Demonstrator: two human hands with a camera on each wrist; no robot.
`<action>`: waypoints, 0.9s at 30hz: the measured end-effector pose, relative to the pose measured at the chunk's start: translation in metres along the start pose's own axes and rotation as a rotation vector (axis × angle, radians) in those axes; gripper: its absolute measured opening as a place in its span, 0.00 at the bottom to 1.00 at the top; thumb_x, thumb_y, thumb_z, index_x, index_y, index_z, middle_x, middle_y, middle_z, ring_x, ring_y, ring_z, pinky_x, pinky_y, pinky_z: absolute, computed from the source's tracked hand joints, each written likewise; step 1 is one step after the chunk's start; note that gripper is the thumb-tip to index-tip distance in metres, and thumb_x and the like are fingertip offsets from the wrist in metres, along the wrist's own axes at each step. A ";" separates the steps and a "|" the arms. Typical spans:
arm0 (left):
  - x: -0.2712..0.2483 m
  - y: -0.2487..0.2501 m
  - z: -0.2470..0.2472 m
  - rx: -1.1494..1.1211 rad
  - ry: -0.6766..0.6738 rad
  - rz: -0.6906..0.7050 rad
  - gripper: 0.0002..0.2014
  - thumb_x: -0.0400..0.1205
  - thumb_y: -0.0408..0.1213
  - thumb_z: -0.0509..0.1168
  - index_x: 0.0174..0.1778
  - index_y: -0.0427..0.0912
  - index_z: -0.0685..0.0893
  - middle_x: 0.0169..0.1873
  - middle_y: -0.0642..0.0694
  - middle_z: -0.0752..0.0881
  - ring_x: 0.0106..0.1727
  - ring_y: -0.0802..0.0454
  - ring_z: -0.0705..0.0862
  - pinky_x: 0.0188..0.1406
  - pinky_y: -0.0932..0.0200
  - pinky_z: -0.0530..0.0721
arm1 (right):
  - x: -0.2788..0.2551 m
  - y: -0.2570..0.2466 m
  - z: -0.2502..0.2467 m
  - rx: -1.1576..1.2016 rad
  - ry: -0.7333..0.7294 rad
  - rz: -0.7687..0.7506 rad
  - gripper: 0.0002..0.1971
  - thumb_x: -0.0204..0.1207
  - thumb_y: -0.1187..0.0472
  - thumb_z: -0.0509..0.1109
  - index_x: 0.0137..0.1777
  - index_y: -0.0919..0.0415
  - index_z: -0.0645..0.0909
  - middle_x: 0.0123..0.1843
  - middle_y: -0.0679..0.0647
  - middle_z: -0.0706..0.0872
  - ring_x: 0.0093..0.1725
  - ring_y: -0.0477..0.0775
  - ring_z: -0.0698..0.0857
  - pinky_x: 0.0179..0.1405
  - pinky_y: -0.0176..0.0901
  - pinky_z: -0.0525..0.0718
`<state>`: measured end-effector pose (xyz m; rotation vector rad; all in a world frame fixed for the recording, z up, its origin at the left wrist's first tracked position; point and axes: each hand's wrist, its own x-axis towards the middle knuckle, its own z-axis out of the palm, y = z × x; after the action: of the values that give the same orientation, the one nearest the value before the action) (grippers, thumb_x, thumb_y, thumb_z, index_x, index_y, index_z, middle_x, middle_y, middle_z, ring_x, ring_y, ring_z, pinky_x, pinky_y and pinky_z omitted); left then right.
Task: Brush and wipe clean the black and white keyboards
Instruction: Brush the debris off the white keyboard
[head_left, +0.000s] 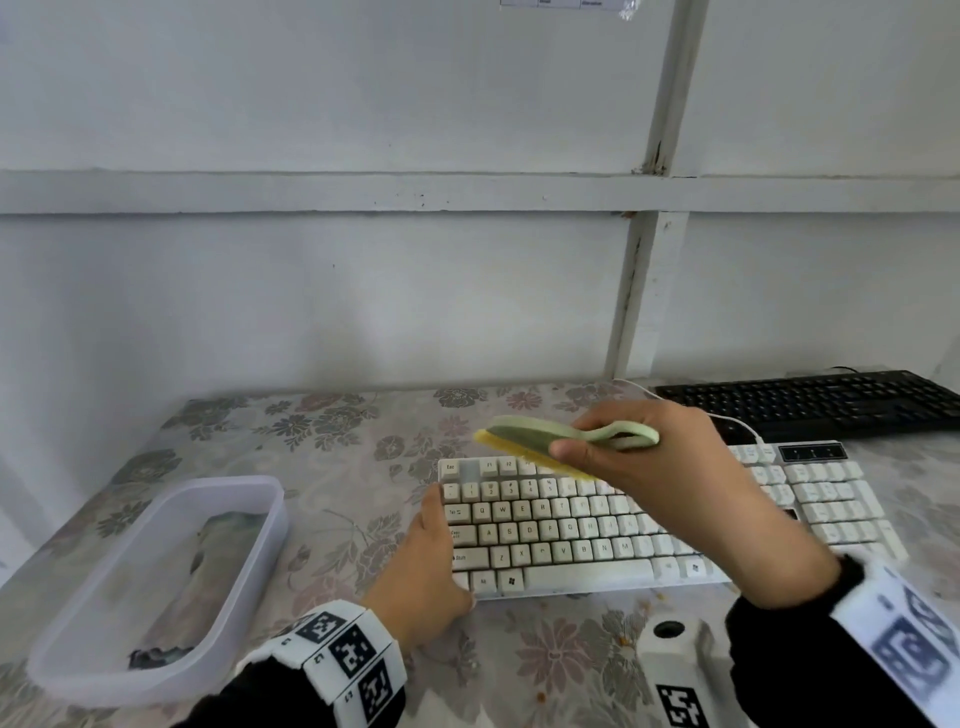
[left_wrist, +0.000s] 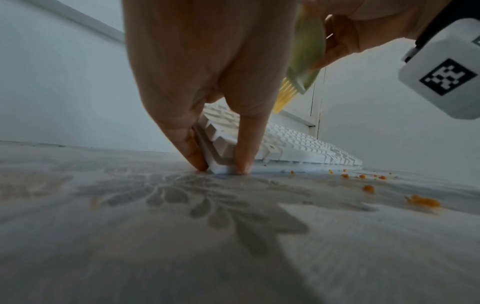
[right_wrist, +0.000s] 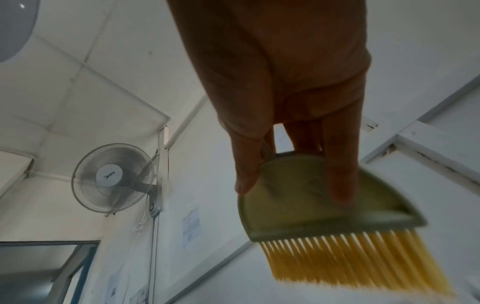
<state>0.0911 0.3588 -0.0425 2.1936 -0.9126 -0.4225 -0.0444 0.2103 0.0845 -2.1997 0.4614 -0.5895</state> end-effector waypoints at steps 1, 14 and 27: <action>0.000 0.000 0.000 -0.003 0.002 0.003 0.49 0.68 0.29 0.72 0.76 0.55 0.45 0.64 0.50 0.72 0.62 0.54 0.76 0.63 0.60 0.79 | 0.000 0.003 0.004 -0.002 0.026 -0.008 0.07 0.68 0.48 0.78 0.35 0.50 0.88 0.33 0.55 0.86 0.24 0.41 0.76 0.21 0.30 0.71; 0.002 -0.004 0.001 0.004 0.016 0.048 0.47 0.66 0.32 0.73 0.74 0.51 0.50 0.62 0.52 0.71 0.62 0.56 0.74 0.62 0.61 0.76 | 0.002 0.025 0.029 0.273 0.002 -0.040 0.04 0.76 0.55 0.72 0.42 0.52 0.86 0.32 0.39 0.84 0.33 0.37 0.78 0.35 0.27 0.72; -0.002 0.004 -0.002 0.018 0.000 0.006 0.48 0.70 0.31 0.71 0.77 0.53 0.44 0.66 0.50 0.70 0.66 0.53 0.73 0.67 0.60 0.74 | 0.001 0.012 0.047 0.346 0.091 -0.067 0.06 0.75 0.64 0.72 0.38 0.52 0.84 0.39 0.45 0.86 0.41 0.42 0.83 0.42 0.27 0.76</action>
<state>0.0885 0.3595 -0.0376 2.2067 -0.9269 -0.4131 -0.0196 0.2309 0.0487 -1.8699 0.3069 -0.7491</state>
